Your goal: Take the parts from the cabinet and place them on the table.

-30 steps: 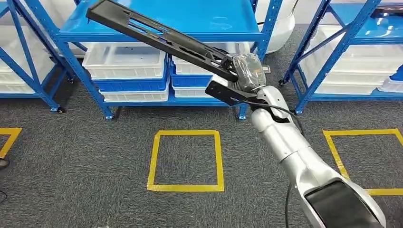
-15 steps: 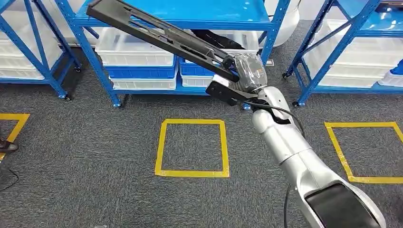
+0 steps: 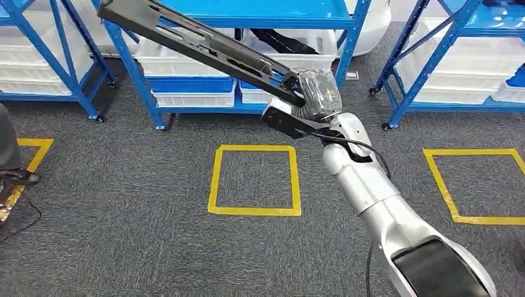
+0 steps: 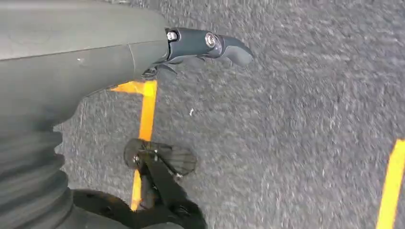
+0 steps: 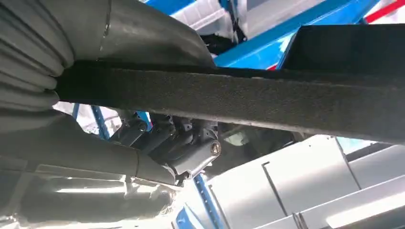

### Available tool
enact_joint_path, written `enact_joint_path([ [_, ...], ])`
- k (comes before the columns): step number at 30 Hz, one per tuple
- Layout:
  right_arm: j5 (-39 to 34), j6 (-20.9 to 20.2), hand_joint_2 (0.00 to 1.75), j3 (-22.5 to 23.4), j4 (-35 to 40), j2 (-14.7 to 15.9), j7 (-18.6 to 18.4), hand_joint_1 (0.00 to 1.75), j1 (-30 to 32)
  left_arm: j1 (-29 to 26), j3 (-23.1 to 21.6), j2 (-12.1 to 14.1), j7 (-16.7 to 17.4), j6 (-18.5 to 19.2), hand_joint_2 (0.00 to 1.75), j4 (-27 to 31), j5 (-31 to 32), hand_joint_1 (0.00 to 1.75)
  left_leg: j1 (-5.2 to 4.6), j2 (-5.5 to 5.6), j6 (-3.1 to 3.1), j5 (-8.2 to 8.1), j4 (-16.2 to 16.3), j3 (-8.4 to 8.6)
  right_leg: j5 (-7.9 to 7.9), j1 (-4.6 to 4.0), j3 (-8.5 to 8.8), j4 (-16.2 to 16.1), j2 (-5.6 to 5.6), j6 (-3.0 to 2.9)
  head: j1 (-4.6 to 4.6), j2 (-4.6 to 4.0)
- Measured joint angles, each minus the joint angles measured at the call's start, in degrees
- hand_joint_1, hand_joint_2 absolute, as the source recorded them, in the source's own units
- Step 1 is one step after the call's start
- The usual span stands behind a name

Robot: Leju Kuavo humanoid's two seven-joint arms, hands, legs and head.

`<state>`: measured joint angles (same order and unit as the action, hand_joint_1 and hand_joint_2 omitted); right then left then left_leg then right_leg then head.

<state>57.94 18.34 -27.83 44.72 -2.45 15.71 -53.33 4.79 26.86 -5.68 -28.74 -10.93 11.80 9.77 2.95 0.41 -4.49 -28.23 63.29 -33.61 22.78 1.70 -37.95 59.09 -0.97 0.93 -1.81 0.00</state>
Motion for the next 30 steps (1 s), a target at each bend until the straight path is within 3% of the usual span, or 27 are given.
enact_joint_path([
  [1, 0.1, 0.0, 1.75, 0.2, 0.0, 0.0, 0.0, 1.69, 0.1, 0.0, 0.0, 0.1, 0.0, 0.0, 1.75, 0.0, 0.1, 0.00, -0.35, 0.47, 0.96, -0.55, -2.0, 0.62, -0.25, -0.44, -0.51, 0.9, -0.01, 0.35, -0.09, 0.00],
  [3, 0.2, 0.1, 1.75, 0.3, 0.0, 0.0, 0.1, 1.69, 0.2, 0.0, 0.0, 0.2, 0.0, 0.0, 1.75, 0.0, 0.2, 0.00, -0.92, 0.40, 1.83, -0.34, -1.7, -0.27, -1.36, -0.69, -0.93, 0.6, 0.07, 1.90, -0.18, 0.00],
  [4, 0.2, 0.1, 1.75, 0.4, -0.1, 0.0, 0.1, 1.69, 0.3, 0.0, 0.0, 0.2, 0.1, 0.0, 1.75, 0.0, 0.2, 0.00, -1.24, 0.34, 2.64, 0.16, -1.9, -0.54, -1.87, -0.81, -1.16, 0.4, 0.07, 2.64, -0.03, 0.00],
  [5, 0.2, 0.1, 1.75, 0.6, -0.2, 0.3, 0.1, 1.69, 0.3, -0.1, 0.1, 0.2, 0.1, 0.0, 1.75, 0.0, 0.2, 0.00, -0.95, 0.03, 3.86, 0.89, -2.5, -0.88, -1.43, -0.35, -1.66, 0.7, 0.13, 2.78, -0.11, 0.00],
  [7, 0.2, 0.1, 1.75, 0.8, -0.2, 0.4, 0.1, 1.69, 0.4, 0.0, 0.0, 0.3, 0.1, -0.1, 1.75, 0.0, 0.3, 0.00, -1.17, -0.24, 5.84, 2.18, -2.4, -2.49, 3.97, -0.30, -4.03, 5.5, 0.27, 1.56, 0.54, 0.00],
  [8, 0.2, 0.1, 1.75, 0.9, -0.2, 0.4, 0.1, 1.69, 0.4, 0.1, 0.0, 0.3, 0.1, -0.1, 1.75, 0.0, 0.3, 0.00, -1.27, -0.27, 6.33, 2.86, -2.4, -3.41, 7.01, -0.27, -5.25, 10.1, 0.35, 1.23, 0.61, 0.00],
  [9, 0.2, 0.1, 1.75, 0.9, -0.2, 0.4, 0.1, 1.69, 0.4, 0.1, 0.0, 0.3, 0.1, -0.1, 1.75, 0.0, 0.3, 0.00, -1.33, -0.32, 6.47, 3.32, -2.4, -3.94, 8.50, -0.26, -5.89, 13.1, 0.42, 1.21, 0.61, 0.00],
  [12, 0.2, 0.1, 1.75, 0.9, -0.2, 0.5, 0.1, 1.69, 0.4, 0.1, 0.0, 0.3, 0.1, -0.1, 1.75, 0.0, 0.3, 0.00, -1.35, -0.33, 6.48, 3.40, -2.4, -4.04, 8.71, -0.26, -5.99, 13.7, 0.44, 1.23, 0.61, 0.00],
  [13, 0.3, 0.1, 1.75, 0.9, -0.4, 0.5, 0.1, 1.69, 0.6, 0.1, 0.0, 0.3, 0.1, -0.1, 1.75, 0.0, 0.4, 0.00, -1.68, -0.43, 6.49, 5.26, -2.4, -6.25, 8.56, -0.48, -4.59, 18.5, 0.72, 2.47, 0.58, 0.00],
  [14, 0.4, 0.1, 1.75, 1.0, -0.4, 0.6, 0.1, 1.69, 0.4, 0.1, 0.0, 0.3, 0.1, 0.0, 1.75, 0.0, 0.4, 0.00, -1.87, -0.40, 6.17, 7.22, -2.4, -8.35, 5.57, -0.83, 3.79, 9.3, 0.74, 2.71, 0.61, 0.00],
  [15, 0.5, 0.1, 1.75, 1.0, -0.3, 0.6, 0.2, 1.69, 0.3, 0.2, 0.0, 0.2, 0.1, 0.0, 1.75, 0.0, 0.5, 0.00, -1.84, -0.45, 5.91, 7.87, -2.4, -8.67, 8.17, -1.08, 7.39, 3.8, 0.77, 1.48, 0.50, 0.00],
  [16, 0.5, 0.2, 1.75, 1.0, -0.3, 0.3, 0.3, 1.69, 0.1, 0.2, 0.1, 0.2, 0.2, 0.1, 1.75, 0.0, 0.5, 0.00, -1.86, -0.48, 5.37, 8.58, -2.5, -8.97, 9.92, -1.84, 9.98, -0.7, 0.82, 0.78, 0.56, 0.00],
  [17, 0.6, 0.2, 1.75, 1.1, -0.3, 0.3, 0.4, 1.69, 0.1, 0.2, 0.1, 0.2, 0.2, 0.1, 1.75, 0.0, 0.5, 0.00, -1.75, -0.62, 4.94, 9.39, -3.2, -8.78, 9.22, -2.15, 8.63, 0.0, 0.85, 0.65, 0.43, 0.00],
  [21, 0.7, 0.3, 1.75, 1.2, -0.4, 0.3, 0.7, 1.69, -0.1, 0.3, 0.0, 0.2, 0.3, 0.0, 1.75, 0.0, 0.6, 0.00, -1.62, -0.62, 4.24, 10.88, -4.3, -8.69, 8.24, -2.42, 8.00, -0.4, 0.97, -0.18, 0.56, 0.00],
  [22, 0.7, 0.3, 1.75, 1.2, -0.7, 0.1, 0.7, 1.69, 0.0, 0.1, 0.1, 0.3, 0.4, 0.0, 1.75, 0.0, 0.6, 0.00, -1.47, -0.26, 3.80, 8.19, -3.7, -9.87, 5.87, -0.72, 7.35, -1.3, 0.65, -1.16, 0.59, 0.00],
  [23, 0.7, 0.3, 1.75, 1.2, -0.7, -0.1, 0.8, 1.69, 0.0, 0.0, 0.2, 0.3, 0.5, 0.0, 1.75, 0.0, 0.6, 0.00, -1.43, -0.24, 3.73, 3.27, -0.8, -10.43, 4.70, -0.71, 6.35, -1.3, 0.64, -2.19, 0.52, 0.00],
  [24, 0.8, 0.3, 1.75, 1.2, -0.8, -0.3, 0.8, 1.69, 0.0, 0.0, 0.2, 0.3, 0.6, 0.0, 1.75, 0.0, 0.6, 0.00, -1.40, -0.24, 3.51, -0.60, 2.8, -10.75, 3.96, -0.75, 5.51, -1.3, 0.67, -2.27, 0.34, 0.00],
  [25, 0.8, 0.3, 1.75, 1.2, -0.9, -0.4, 0.9, 1.69, 0.0, 0.0, 0.4, 0.3, 0.6, 0.0, 1.75, 0.0, 0.6, 0.00, -1.38, -0.24, 3.24, -3.22, 7.1, -11.30, 3.19, -0.83, 4.61, -1.2, 0.67, -2.28, 0.48, 0.00],
  [26, 0.8, 0.3, 1.75, 1.2, -1.0, -0.4, 0.9, 1.69, 0.0, 0.1, 0.6, 0.4, 0.6, 0.0, 1.75, 0.0, 0.6, 0.00, -1.36, -0.24, 3.01, -4.02, 11.4, -11.69, 2.39, -0.90, 3.59, -1.2, 0.65, -2.22, 0.37, 0.00],
  [27, 0.8, 0.3, 1.75, 1.1, -1.1, -0.5, 0.9, 1.69, 0.1, 0.1, 0.6, 0.4, 0.6, -0.1, 1.75, 0.0, 0.6, 0.00, -1.30, -0.24, 2.84, -2.86, 14.1, -11.41, 1.58, -0.90, 2.59, -1.1, 0.60, -2.06, 0.41, 0.00],
  [28, 0.8, 0.3, 1.75, 1.1, -1.3, -0.5, 1.0, 1.69, 0.1, 0.1, 0.7, 0.4, 0.6, -0.1, 1.75, 0.0, 0.5, 0.00, -1.16, -0.26, 2.65, -0.47, 14.3, -10.11, 0.78, -0.86, 1.53, -1.1, 0.58, -1.84, 0.41, 0.00],
  [29, 0.8, 0.3, 1.75, 1.1, -1.5, -0.6, 1.1, 1.69, 0.1, 0.1, 0.7, 0.5, 0.5, -0.1, 1.75, 0.0, 0.5, 0.00, -0.97, -0.28, 2.48, 1.86, 12.2, -7.57, 0.01, -0.76, 0.44, -1.0, 0.58, -1.51, 0.37, 0.00],
  [30, 0.8, 0.4, 1.75, 1.2, -1.5, -0.6, 1.2, 1.69, 0.1, 0.1, 0.7, 0.5, 0.5, -0.2, 1.75, 0.0, 0.5, 0.00, -0.68, -0.28, 2.30, 2.24, 7.8, -3.49, -0.73, -0.69, -0.58, -0.7, 0.59, -1.11, 0.35, 0.00],
])
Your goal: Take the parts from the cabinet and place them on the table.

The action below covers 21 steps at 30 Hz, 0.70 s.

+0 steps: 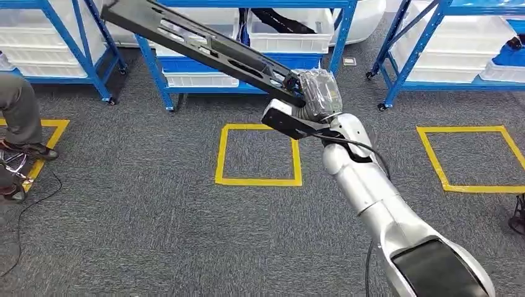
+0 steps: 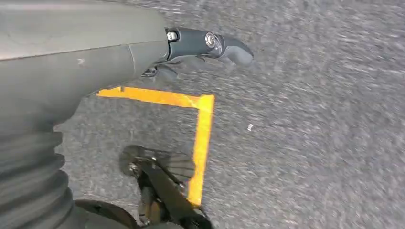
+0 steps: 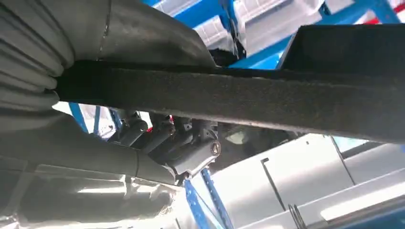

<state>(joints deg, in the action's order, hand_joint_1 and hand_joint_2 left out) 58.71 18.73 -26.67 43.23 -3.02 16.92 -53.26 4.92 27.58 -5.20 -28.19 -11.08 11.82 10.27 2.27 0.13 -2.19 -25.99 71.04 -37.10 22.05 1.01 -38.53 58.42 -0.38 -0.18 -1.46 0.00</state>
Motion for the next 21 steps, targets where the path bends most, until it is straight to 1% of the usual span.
enact_joint_path([
  [1, 0.0, 0.1, 1.75, 0.0, 0.0, -0.1, 0.1, 1.69, -0.1, 0.1, 0.0, 0.0, 0.0, 0.0, 1.75, 0.0, 0.0, 0.00, 0.15, 0.05, -0.12, -2.76, -5.5, 4.68, -0.44, -0.24, -0.68, 0.5, 0.06, 0.41, 0.00, 0.00],
  [2, -0.1, 0.1, 1.75, 0.2, 0.0, 0.0, 0.1, 1.69, -0.2, 0.2, 0.0, 0.0, 0.0, 0.0, 1.75, 0.0, 0.0, 0.00, -0.29, 0.23, 0.09, -5.14, -10.7, 7.75, -0.65, -0.49, -1.17, 0.9, -0.05, 0.66, 0.13, 0.00],
  [3, -0.1, 0.3, 1.75, 0.2, 0.0, -0.1, 0.3, 1.69, -0.4, 0.4, 0.1, 0.0, -0.1, -0.1, 1.75, 0.0, 0.0, 0.00, -0.40, 0.21, 0.85, -5.90, -11.5, 7.29, -1.11, -0.74, -1.47, 0.9, -0.04, 1.24, 0.17, 0.00],
  [4, -0.2, 0.5, 1.75, 0.2, -0.2, -0.1, 0.5, 1.69, -0.5, 0.4, 0.1, -0.1, -0.3, -0.1, 1.75, 0.0, 0.0, 0.00, -0.74, 0.25, 1.50, -5.51, -11.4, 6.91, -1.81, -0.87, -1.52, 0.5, -0.09, 1.65, 0.15, 0.00],
  [5, -0.3, 0.7, 1.75, 0.2, -0.3, -0.1, 0.7, 1.69, -0.5, 0.3, 0.2, -0.1, -0.4, -0.1, 1.75, 0.0, 0.0, 0.00, -1.12, 0.23, 2.19, -5.06, -11.5, 6.76, -2.51, -0.72, -1.47, 0.0, -0.11, 2.14, 0.08, 0.00],
  [6, -0.5, 0.7, 1.75, 0.2, -0.4, -0.2, 0.9, 1.69, -0.5, 0.2, 0.2, -0.1, -0.5, -0.1, 1.75, 0.0, 0.0, 0.00, -1.07, 0.14, 2.87, -4.45, -11.9, 6.61, -2.89, -0.99, -1.64, -0.1, -0.09, 2.56, 0.08, 0.00],
  [7, -1.0, 0.7, 1.75, 0.3, -0.6, -0.1, 1.0, 1.69, -0.5, 0.2, 0.2, -0.1, -0.5, -0.2, 1.75, 0.0, 0.0, 0.00, -0.89, -0.29, 3.69, -3.50, -12.0, 6.21, -1.72, -0.38, -2.67, 1.0, 0.00, 2.46, 0.06, 0.00],
  [8, -1.3, 0.7, 1.75, 0.4, -0.6, 0.0, 1.1, 1.69, -0.5, 0.2, 0.3, -0.1, -0.5, -0.3, 1.75, 0.0, 0.1, 0.00, -0.83, -0.26, 4.13, -3.17, -12.0, 5.81, -0.39, -0.51, -3.42, 2.3, 0.17, 2.22, 0.10, 0.00],
  [9, -1.7, 0.7, 1.75, 0.7, -0.7, 0.0, 1.3, 1.69, -0.5, 0.2, 0.3, 0.0, -0.6, -0.3, 1.75, 0.0, 0.1, 0.00, -0.84, -0.32, 4.41, -2.50, -12.0, 5.02, 2.46, -0.25, -5.12, 6.7, 0.18, 1.90, 0.52, 0.00],
  [10, -2.1, 0.7, 1.75, 0.9, -0.8, 0.0, 1.4, 1.69, -0.5, 0.2, 0.3, -0.1, -0.7, -0.3, 1.75, 0.0, 0.1, 0.00, -0.85, -0.34, 4.44, -1.99, -12.0, 4.36, 4.39, -0.22, -6.56, 10.7, 0.19, 1.88, 0.57, 0.00],
  [11, -2.6, 0.6, 1.75, 1.1, -0.8, 0.1, 1.5, 1.69, -0.4, 0.2, 0.3, -0.1, -0.8, -0.3, 1.75, 0.0, 0.2, 0.00, -0.88, -0.57, 4.42, -1.42, -11.9, 3.61, 6.39, -0.11, -8.11, 15.4, 0.19, 2.03, 0.52, 0.00],
  [12, -2.9, 0.6, 1.75, 1.3, -0.9, 0.2, 1.5, 1.69, -0.3, 0.1, 0.3, -0.1, -0.8, -0.3, 1.75, 0.0, 0.2, 0.00, -0.89, -0.83, 4.39, -0.97, -11.9, 3.04, 7.49, -0.13, -8.61, 18.1, 0.22, 2.27, 0.59, 0.00],
  [13, -3.2, 0.5, 1.75, 1.4, -0.9, 0.2, 1.5, 1.69, -0.2, 0.1, 0.3, -0.1, -0.8, -0.2, 1.75, 0.0, 0.5, 0.00, -0.90, -1.01, 4.31, -0.50, -11.9, 2.42, 7.94, -0.11, -8.01, 18.8, 0.23, 2.76, 0.56, 0.00],
  [14, -3.3, 0.4, 1.75, 1.5, -0.9, 0.2, 1.5, 1.69, -0.2, 0.1, 0.3, -0.2, -0.8, -0.2, 1.75, 0.0, 0.5, 0.00, -0.90, -1.32, 4.15, -0.07, -11.9, 1.88, 7.73, -0.08, -5.57, 16.6, 0.21, 3.16, 0.54, 0.00],
  [15, -3.4, 0.3, 1.75, 1.6, -0.9, 0.2, 1.5, 1.69, -0.2, 0.1, 0.3, -0.3, -0.8, -0.2, 1.75, 0.0, 0.6, 0.00, -0.88, -1.69, 3.99, 0.30, -11.9, 1.49, 6.96, -0.09, -1.82, 11.8, 0.09, 3.54, 0.63, 0.00],
  [16, -3.5, 0.2, 1.75, 1.7, -0.9, 0.2, 1.5, 1.69, -0.2, 0.1, 0.3, -0.4, -0.8, -0.2, 1.75, 0.0, 0.7, 0.00, -0.82, -2.05, 3.72, 0.59, -11.9, 1.27, 6.00, -0.09, 2.74, 5.6, -0.69, 3.78, 0.59, 0.00],
  [17, -3.5, 0.1, 1.75, 1.7, -0.9, 0.2, 1.6, 1.69, -0.4, 0.1, 0.3, -0.4, -0.8, -0.2, 1.75, 0.0, 0.8, 0.00, -0.87, -2.45, 3.41, 0.83, -11.9, 1.29, 6.13, -0.13, 6.29, 0.4, -2.70, 3.56, 0.67, 0.00],
  [18, -3.5, 0.1, 1.75, 1.8, -0.9, 0.2, 1.6, 1.69, -0.4, 0.1, 0.3, -0.5, -0.8, -0.2, 1.75, 0.0, 0.8, 0.00, -1.13, -2.90, 2.95, 1.11, -11.9, 1.14, 6.11, -1.01, 6.24, 0.0, -2.80, 2.76, 0.54, 0.00],
  [19, -3.5, 0.1, 1.75, 1.9, -0.9, 0.2, 1.6, 1.69, -0.5, 0.1, 0.3, -0.4, -0.8, -0.2, 1.75, 0.0, 1.0, 0.00, -1.13, -3.34, 2.63, 1.29, -11.9, 1.08, 5.67, -1.35, 5.89, -0.2, -1.98, 2.05, 0.64, 0.00],
  [20, -3.5, 0.1, 1.75, 2.0, -0.9, 0.3, 1.6, 1.69, -0.5, 0.1, 0.3, -0.5, -0.8, -0.2, 1.75, 0.0, 1.1, 0.00, -1.13, -3.88, 2.35, 1.46, -12.0, 1.11, 5.35, -1.37, 5.91, -0.2, -1.43, 1.54, 0.48, 0.00],
  [21, -3.6, 0.1, 1.75, 2.1, -0.9, 0.4, 1.6, 1.69, -0.4, 0.1, 0.3, -0.5, -0.8, -0.2, 1.75, 0.0, 1.1, 0.00, -1.03, -4.34, 1.93, 1.77, -12.3, 1.18, 5.07, -1.42, 5.62, -0.2, -0.97, 1.10, 0.52, 0.00],
])
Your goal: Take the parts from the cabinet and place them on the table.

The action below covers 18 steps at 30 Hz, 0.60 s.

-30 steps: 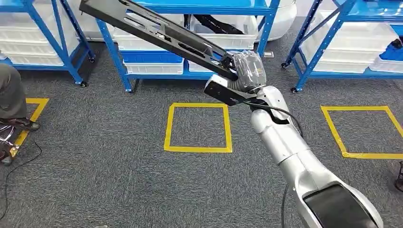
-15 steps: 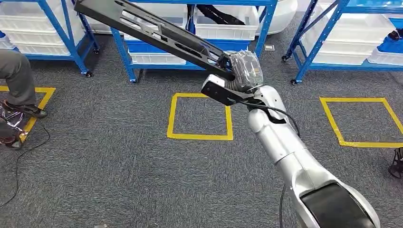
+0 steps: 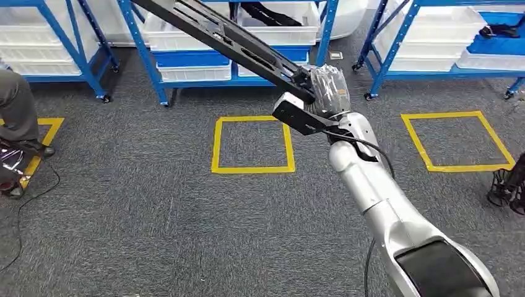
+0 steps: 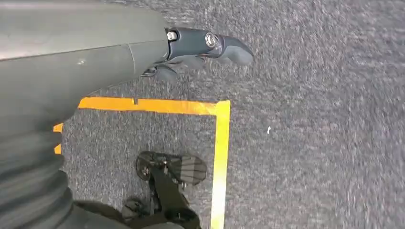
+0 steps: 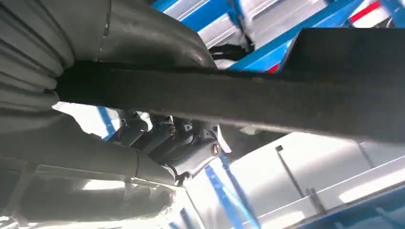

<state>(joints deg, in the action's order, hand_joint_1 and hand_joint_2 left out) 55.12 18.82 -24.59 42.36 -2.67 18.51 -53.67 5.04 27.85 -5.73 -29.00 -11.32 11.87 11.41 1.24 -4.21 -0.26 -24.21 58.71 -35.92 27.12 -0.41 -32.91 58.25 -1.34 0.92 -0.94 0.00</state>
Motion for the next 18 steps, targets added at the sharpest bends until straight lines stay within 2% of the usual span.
enact_joint_path([
  [1, 0.0, 0.0, 1.75, 0.0, 0.0, 0.1, 0.0, 1.69, 0.0, 0.0, 0.0, 0.0, 0.0, 0.0, 1.75, 0.0, 0.1, 0.00, 0.03, -0.47, -0.38, 0.24, 0.0, -0.06, -0.63, 0.28, -0.11, -0.4, 0.49, -0.64, 0.09, 0.00],
  [2, -0.1, 0.0, 1.75, 0.1, 0.0, 0.1, 0.0, 1.69, 0.0, 0.0, 0.0, 0.0, 0.0, 0.0, 1.75, 0.0, 0.1, 0.00, 0.46, 0.81, -0.65, -0.91, 0.9, -0.63, -1.23, 1.28, 0.01, -0.7, 0.92, -1.27, -0.13, 0.00],
  [3, -0.1, 0.0, 1.75, 0.1, 0.0, 0.1, 0.0, 1.69, 0.0, 0.0, 0.0, 0.1, 0.0, 0.0, 1.75, 0.0, 0.2, 0.00, 0.46, 2.43, -0.64, -3.45, 3.6, -1.52, -1.64, 1.22, -0.28, -0.8, 1.30, -1.99, -0.13, 0.00],
  [4, -0.1, -0.1, 1.75, 0.1, 0.0, 0.1, 0.0, 1.69, 0.1, 0.0, 0.0, 0.0, 0.1, -0.1, 1.75, 0.0, 0.2, 0.00, 0.47, 3.47, -0.79, -6.20, 7.8, -3.13, -1.88, 1.13, -0.62, -0.7, 1.55, -2.33, -0.37, 0.00],
  [5, -0.1, -0.1, 1.75, 0.1, 0.0, 0.1, 0.0, 1.69, 0.1, 0.0, 0.0, 0.0, 0.1, -0.1, 1.75, 0.0, 0.3, 0.00, 0.45, 4.14, -1.00, -8.92, 13.2, -5.34, -2.19, 0.95, -1.04, -0.7, 2.06, -2.64, -0.48, 0.00],
  [6, -0.2, -0.2, 1.75, 0.1, 0.0, 0.1, 0.0, 1.69, 0.3, 0.0, 0.0, 0.0, 0.2, -0.1, 1.75, 0.0, 0.3, 0.00, 0.45, 4.33, -1.09, -10.36, 17.0, -6.80, -2.44, 0.75, -1.38, -0.7, 2.55, -2.66, -0.53, 0.00],
  [7, -0.2, -0.2, 1.75, 0.1, 0.0, 0.1, 0.0, 1.69, 0.5, 0.0, 0.0, 0.0, 0.3, -0.2, 1.75, 0.0, 0.4, 0.00, 0.45, 4.35, -1.09, -10.45, 18.4, -7.09, -2.69, 0.60, -1.63, -0.6, 3.17, -2.67, -0.46, 0.00],
  [8, -0.2, -0.3, 1.75, 0.1, 0.0, 0.2, 0.0, 1.69, 0.6, 0.0, 0.0, 0.0, 0.3, -0.2, 1.75, 0.0, 0.5, 0.00, 0.45, 4.35, -0.97, -9.42, 17.0, -6.07, -2.85, 0.51, -1.82, -0.6, 3.80, -2.44, -0.48, 0.00],
  [9, -0.2, -0.3, 1.75, 0.1, 0.0, 0.2, 0.1, 1.69, 0.6, 0.0, 0.0, 0.0, 0.4, -0.2, 1.75, 0.0, 0.5, 0.00, 0.45, 4.48, -0.73, -7.25, 12.9, -3.53, -3.00, 0.46, -2.03, -0.4, 4.56, -2.25, -0.52, 0.00],
  [10, -0.2, -0.3, 1.75, 0.1, 0.0, 0.2, 0.1, 1.69, 0.6, 0.0, 0.0, 0.0, 0.5, -0.2, 1.75, 0.0, 0.6, 0.00, 0.45, 5.18, -0.40, -4.88, 7.3, -0.26, -3.13, 0.37, -2.17, -0.2, 5.22, -2.30, -0.52, 0.00],
  [11, -0.2, -0.3, 1.75, 0.1, 0.0, 0.2, 0.1, 1.69, 0.6, 0.0, 0.0, 0.1, 0.5, -0.3, 1.75, 0.0, 0.6, 0.00, 0.50, 7.23, 0.11, -3.48, 2.5, 2.58, -3.19, 0.33, -2.29, 0.0, 5.72, -2.21, -0.50, 0.00],
  [12, -0.3, -0.3, 1.75, 0.1, 0.0, 0.2, 0.2, 1.69, 0.4, 0.0, 0.0, 0.2, 0.6, -0.3, 1.75, 0.0, 0.6, 0.00, 0.60, 8.76, 0.54, -4.33, 1.1, 3.43, -3.34, -0.28, -2.80, 0.3, 6.16, -1.93, -0.37, 0.00],
  [13, -0.3, -0.3, 1.75, 0.1, 0.0, 0.3, 0.2, 1.69, 0.4, 0.0, 0.0, 0.2, 0.6, -0.4, 1.75, 0.0, 0.7, 0.00, 0.42, 8.00, 0.53, -4.17, 0.9, 3.19, -3.52, 0.03, -3.11, 0.4, 6.54, -1.67, -0.24, 0.00],
  [15, -0.3, -0.3, 1.75, 0.2, 0.0, 0.3, 0.4, 1.69, 0.5, 0.0, 0.0, 0.2, 0.7, -0.3, 1.75, 0.0, 0.7, 0.00, -0.19, 6.88, 1.11, -3.80, 0.8, 3.14, -4.19, 0.50, -3.66, 0.2, 7.70, -0.68, -0.44, 0.00],
  [16, -0.2, -0.3, 1.75, 0.2, 0.0, 0.4, 0.5, 1.69, 0.5, 0.1, 0.0, 0.0, 0.7, -0.4, 1.75, 0.0, 0.8, 0.00, 0.14, 6.09, 1.56, -3.23, 0.2, 3.20, -4.53, -0.01, -4.11, 0.1, 8.42, -0.16, -0.31, 0.00],
  [17, -0.3, -0.3, 1.75, 0.4, 0.0, 0.7, 0.5, 1.69, 0.5, 0.2, 0.0, 0.0, 0.7, -0.4, 1.75, 0.0, 0.9, 0.00, 0.55, 5.18, 1.82, -2.64, -0.4, 3.18, -3.98, 0.11, -4.63, 1.0, 6.26, -0.24, -0.39, 0.00],
  [18, -0.3, -0.3, 1.75, 0.5, 0.0, 0.8, 0.5, 1.69, 0.3, 0.2, 0.0, 0.0, 0.7, -0.5, 1.75, 0.0, 0.9, 0.00, 0.53, 4.72, 2.13, -2.48, -0.5, 3.09, -2.52, -0.13, -5.93, 2.9, 4.02, -0.43, -0.13, 0.00],
])
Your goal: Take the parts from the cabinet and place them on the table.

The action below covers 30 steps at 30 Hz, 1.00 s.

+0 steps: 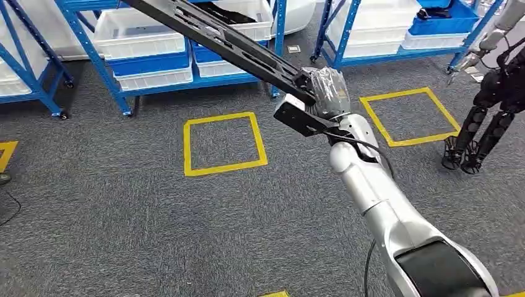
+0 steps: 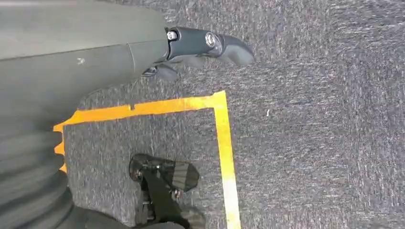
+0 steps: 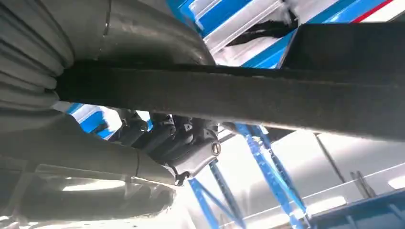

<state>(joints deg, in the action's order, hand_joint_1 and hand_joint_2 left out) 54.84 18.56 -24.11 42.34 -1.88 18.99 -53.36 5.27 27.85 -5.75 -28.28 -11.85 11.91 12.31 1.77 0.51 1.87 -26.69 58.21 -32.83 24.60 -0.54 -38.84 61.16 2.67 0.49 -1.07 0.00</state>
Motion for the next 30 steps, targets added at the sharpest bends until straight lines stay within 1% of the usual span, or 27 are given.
enact_joint_path([
  [2, -0.1, 0.0, 1.75, 0.0, 0.0, 0.0, 0.0, 1.69, -0.2, 0.0, 0.0, 0.1, 0.0, 0.0, 1.75, 0.0, 0.1, 0.00, 0.01, -1.24, 0.21, 0.22, 0.0, -0.40, 3.29, 0.61, -3.29, 7.3, -1.52, -0.20, 0.70, 0.00],
  [3, -0.1, 0.0, 1.75, 0.0, 0.0, 0.0, 0.0, 1.69, -0.1, -0.2, 0.0, 0.1, 0.0, 0.0, 1.75, 0.0, 0.2, 0.00, 0.02, -2.32, 0.11, 0.29, 0.0, -0.58, 5.05, 1.02, -5.61, 12.8, -1.84, 0.05, 0.63, 0.00],
  [4, -0.1, 0.0, 1.75, 0.0, 0.0, 0.0, 0.0, 1.69, 0.0, -0.2, 0.0, 0.1, 0.0, 0.0, 1.75, 0.0, 0.3, 0.00, 0.13, -3.16, 0.02, 0.33, 0.0, -0.65, 5.44, 1.39, -6.24, 14.7, -1.98, 0.64, 0.74, 0.00],
  [5, -0.1, 0.0, 1.75, 0.0, -0.1, 0.1, 0.0, 1.69, 0.2, -0.2, 0.0, 0.0, 0.1, 0.0, 1.75, 0.0, 0.3, 0.00, 0.28, -3.87, -0.08, 0.37, 0.0, -0.69, 4.98, 1.76, -5.51, 13.8, -2.16, 1.24, 0.70, 0.00],
  [6, 0.0, 0.0, 1.75, 0.0, -0.1, 0.1, 0.0, 1.69, 0.2, -0.1, 0.0, 0.0, 0.2, 0.0, 1.75, 0.0, 0.3, 0.00, 0.48, -4.55, -0.27, 0.39, 0.1, -0.71, 3.85, 2.16, -3.50, 10.8, -2.50, 2.06, 0.74, 0.00],
  [7, 0.0, 0.1, 1.75, 0.0, -0.1, 0.2, 0.0, 1.69, 0.1, -0.1, 0.0, -0.1, 0.2, 0.0, 1.75, 0.0, 0.3, 0.00, 0.71, -5.28, -0.65, 0.39, 0.1, -0.69, 2.12, 2.53, -0.36, 5.4, -3.36, 2.97, 0.76, 0.00],
  [8, 0.0, 0.1, 1.75, 0.1, -0.1, 0.2, 0.0, 1.69, 0.0, -0.1, 0.0, -0.1, 0.3, 0.0, 1.75, 0.0, 0.4, 0.00, 0.85, -5.82, -1.12, 0.32, 0.1, -0.60, 0.62, 2.85, 2.83, 0.0, -5.31, 3.65, 0.76, 0.00],
  [9, 0.0, 0.1, 1.75, 0.1, -0.1, 0.2, 0.0, 1.69, -0.1, 0.0, 0.0, 0.0, 0.3, 0.0, 1.75, 0.0, 0.4, 0.00, 0.51, -6.36, -1.79, 0.30, 0.1, -0.61, 1.42, 2.42, 3.66, -2.5, -7.88, 3.52, 1.00, 0.00],
  [10, 0.0, 0.2, 1.75, 0.1, -0.1, 0.1, 0.0, 1.69, -0.2, 0.0, 0.0, 0.0, 0.3, 0.0, 1.75, 0.0, 0.4, 0.00, 0.29, -6.83, -2.25, 0.28, 0.2, -0.72, 0.90, 1.49, 4.08, -2.5, -7.26, 2.91, 1.15, 0.00],
  [11, -0.1, 0.2, 1.75, 0.1, -0.1, 0.2, 0.0, 1.69, -0.2, 0.0, 0.0, 0.0, 0.4, 0.0, 1.75, 0.0, 0.5, 0.00, 0.10, -7.37, -2.62, 0.36, 0.0, -0.56, 0.81, 1.60, 3.61, -2.3, -6.16, 2.18, 0.87, 0.00],
  [13, 0.1, 0.4, 1.75, 0.1, -0.2, 0.5, 0.0, 1.69, -0.1, 0.0, 0.0, 0.0, 0.4, 0.0, 1.75, 0.0, 0.5, 0.00, 0.36, -8.70, -3.14, 0.59, -0.3, -0.18, 0.57, 1.46, 2.99, -2.1, -4.71, 1.53, 0.72, 0.00],
  [14, 0.2, 0.4, 1.75, 0.1, -0.2, 0.6, -0.1, 1.69, -0.1, 0.1, 0.0, -0.1, 0.4, 0.0, 1.75, 0.0, 0.5, 0.00, 0.87, -8.01, -3.75, 0.23, -0.3, -0.22, 0.27, 2.17, 3.21, -2.3, -4.14, 0.75, 0.61, 0.00],
  [15, 0.3, 0.7, 1.75, 0.2, -0.2, 0.7, -0.2, 1.69, -0.2, 0.2, 0.0, 0.1, 0.4, 0.0, 1.75, 0.0, 0.5, 0.00, 1.18, -4.72, -3.75, -1.32, 1.0, -0.81, 0.17, 2.33, 3.17, -2.4, -3.34, 0.47, 0.33, 0.00],
  [16, 0.5, 0.8, 1.75, 0.2, -0.2, 0.7, -0.4, 1.69, -0.2, 0.1, 0.0, 0.1, 0.4, 0.0, 1.75, 0.0, 0.4, 0.00, 1.04, -2.33, -3.39, -3.76, 4.5, -2.20, 0.01, 2.23, 3.08, -2.3, -2.86, -0.26, 0.30, 0.00],
  [17, 0.5, 0.9, 1.75, 0.1, -0.3, 0.5, -0.4, 1.69, -0.2, -0.1, 0.1, 0.1, 0.4, 0.0, 1.75, 0.0, 0.4, 0.00, 0.77, -1.14, -3.18, -6.20, 9.2, -4.30, -0.04, 1.92, 3.01, -2.3, -2.25, -0.82, 0.04, 0.00],
  [18, 0.5, 0.9, 1.75, 0.1, -0.4, 0.4, -0.5, 1.69, -0.1, -0.3, 0.1, 0.1, 0.4, 0.0, 1.75, 0.0, 0.4, 0.00, 0.54, -0.57, -2.98, -8.23, 14.4, -6.78, -0.15, 1.55, 2.95, -2.3, -1.30, -1.05, 0.06, 0.00],
  [19, 0.7, 0.9, 1.75, 0.1, -0.5, 0.5, -0.6, 1.69, -0.1, -0.4, 0.1, 0.2, 0.4, 0.0, 1.75, 0.0, 0.3, 0.00, 0.38, -0.40, -2.72, -8.95, 17.6, -8.48, -0.20, 1.15, 2.94, -2.3, -0.51, -1.18, 0.06, 0.00],
  [20, 0.9, 0.9, 1.75, 0.1, -0.7, 0.6, -0.9, 1.69, -0.2, -0.4, 0.2, 0.2, 0.3, 0.0, 1.75, 0.0, 0.3, 0.00, 0.21, -0.34, -2.38, -8.35, 18.3, -9.03, -0.25, 0.81, 2.94, -2.3, 0.31, -1.26, 0.11, 0.00],
  [21, 1.2, 0.8, 1.75, 0.1, -0.9, 0.7, -1.2, 1.69, -0.2, -0.4, 0.3, 0.2, 0.2, 0.0, 1.75, 0.0, 0.2, 0.00, 0.04, -0.32, -1.87, -6.46, 16.3, -8.34, -0.27, 0.52, 2.96, -2.3, 1.12, -1.29, 0.09, 0.00],
  [22, 1.4, 0.8, 1.75, 0.1, -1.0, 0.8, -1.4, 1.69, -0.3, -0.4, 0.5, 0.2, 0.1, 0.0, 1.75, 0.0, 0.0, 0.00, -0.16, -0.10, -1.32, -4.03, 12.5, -6.63, -0.38, 0.27, 2.97, -2.2, 1.89, -1.45, 0.09, 0.00],
  [23, 1.6, 0.8, 1.75, 0.1, -1.3, 0.9, -1.6, 1.69, -0.8, -0.4, 0.6, 0.2, 0.0, 0.0, 1.75, 0.0, -0.2, 0.00, -0.39, 1.24, -0.49, -1.05, 6.7, -3.92, -0.40, 0.07, 2.97, -2.1, 2.85, -1.44, 0.06, 0.00],
  [24, 1.7, 0.7, 1.75, 0.1, -1.4, 1.0, -1.8, 1.69, -1.2, -0.4, 0.7, 0.3, 0.0, 0.0, 1.75, 0.0, -0.2, 0.00, -0.45, 3.68, 0.27, -0.02, 3.4, -2.41, -0.40, 0.20, 2.91, -2.1, 3.34, -1.44, 0.10, 0.00],
  [25, 1.9, 0.6, 1.75, 0.1, -1.7, 1.3, -1.8, 1.69, -2.2, -0.5, 1.0, 0.5, -0.1, 0.0, 1.75, -0.1, -0.2, 0.00, -0.17, 5.36, 0.63, -0.53, 2.4, -1.76, -0.55, -0.54, 2.45, -1.8, 3.89, -1.17, 0.50, 0.00],
  [26, 1.9, 0.3, 1.75, 0.1, -1.9, 1.4, -1.9, 1.69, -2.8, -0.4, 1.1, 0.5, -0.2, -0.1, 1.75, -0.1, -0.2, 0.00, -0.62, 4.74, 0.27, -0.59, 2.1, -1.68, -0.66, 0.47, 2.18, -1.9, 4.55, -1.01, 0.29, 0.00],
  [28, 2.1, 0.0, 1.75, 0.2, -2.3, 2.2, -2.0, 1.69, -3.7, -0.5, 1.3, 0.4, -0.2, -0.1, 1.75, -0.1, -0.2, 0.00, -1.06, 3.52, 0.49, -0.34, 1.7, -1.51, -1.23, 0.74, 1.93, -2.2, 5.97, -0.14, 0.09, 0.00],
  [29, 2.1, -0.1, 1.75, 0.3, -2.4, 2.8, -2.1, 1.69, -4.1, -0.5, 1.4, 0.2, -0.2, -0.1, 1.75, -0.1, -0.2, 0.00, -0.26, 2.52, 0.50, 0.27, 0.5, -0.98, -1.40, -0.28, 1.64, -2.3, 6.71, 0.22, 0.24, 0.00],
  [30, 2.2, -0.1, 1.75, 0.3, -2.6, 3.3, -2.2, 1.69, -4.4, -0.4, 1.4, 0.2, -0.2, -0.1, 1.75, -0.1, -0.2, 0.00, -0.29, 1.76, 0.28, 0.72, -0.1, -0.57, -0.75, 0.02, 0.84, -1.3, 3.15, 0.10, 0.15, 0.00],
])
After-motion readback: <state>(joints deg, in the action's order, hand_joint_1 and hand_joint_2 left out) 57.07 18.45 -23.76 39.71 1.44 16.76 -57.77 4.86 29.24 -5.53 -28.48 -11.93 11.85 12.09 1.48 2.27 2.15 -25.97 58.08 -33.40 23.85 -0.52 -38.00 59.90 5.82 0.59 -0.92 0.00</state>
